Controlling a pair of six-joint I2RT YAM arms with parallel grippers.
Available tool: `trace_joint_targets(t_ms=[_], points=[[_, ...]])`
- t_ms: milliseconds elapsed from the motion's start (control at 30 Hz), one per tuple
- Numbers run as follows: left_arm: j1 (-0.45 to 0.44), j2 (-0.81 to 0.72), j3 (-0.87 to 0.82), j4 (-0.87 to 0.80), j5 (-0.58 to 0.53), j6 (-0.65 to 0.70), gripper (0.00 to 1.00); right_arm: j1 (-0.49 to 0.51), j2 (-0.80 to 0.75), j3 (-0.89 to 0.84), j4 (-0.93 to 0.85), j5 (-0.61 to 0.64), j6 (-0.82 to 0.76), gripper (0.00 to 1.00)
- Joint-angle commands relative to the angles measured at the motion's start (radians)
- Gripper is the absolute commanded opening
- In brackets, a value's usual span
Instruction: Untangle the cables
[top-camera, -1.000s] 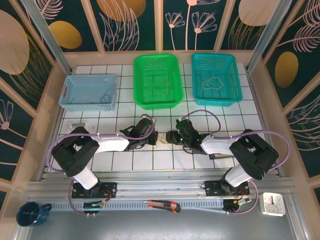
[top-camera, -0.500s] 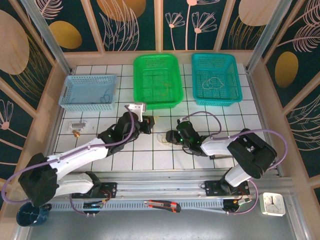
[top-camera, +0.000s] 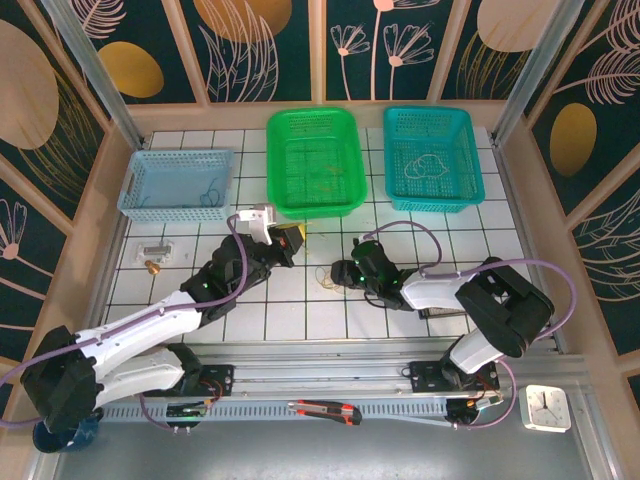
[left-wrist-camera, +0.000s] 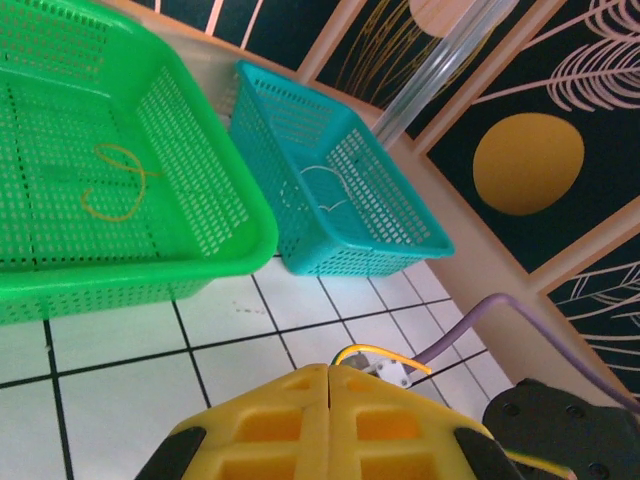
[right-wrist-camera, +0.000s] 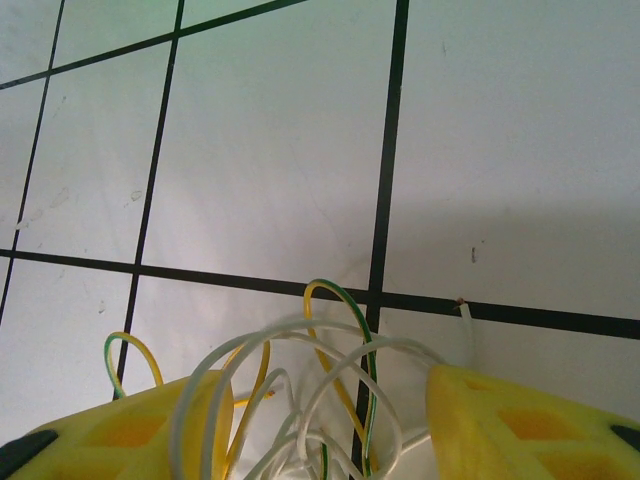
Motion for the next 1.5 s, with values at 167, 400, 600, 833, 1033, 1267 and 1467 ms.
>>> trace_joint_targets(t_ms=[167,400,600,833,1033,1267,1467], points=[[-0.004,0.039,0.104,-0.032,-0.084,0.079,0.00,0.008,-0.125,0.063,-0.159,-0.002,-0.035,0.60],[-0.003,0.084,0.129,-0.070,-0.127,0.075,0.00,0.005,-0.282,0.126,-0.247,0.003,-0.060,0.62],[-0.003,0.127,0.170,-0.123,-0.139,0.045,0.00,0.005,-0.454,0.119,-0.204,-0.044,-0.108,0.61],[-0.003,0.172,0.213,-0.144,-0.122,0.028,0.00,0.004,-0.577,0.130,-0.154,-0.074,-0.127,0.61],[-0.004,0.184,0.227,-0.142,-0.107,0.025,0.00,0.005,-0.507,0.183,-0.112,-0.081,-0.136,0.62],[-0.003,0.186,0.228,-0.138,-0.093,0.015,0.00,0.002,-0.401,0.234,-0.043,-0.087,-0.138,0.61],[-0.003,0.176,0.219,-0.118,-0.080,-0.001,0.00,-0.038,-0.334,0.238,0.015,-0.099,-0.109,0.48]])
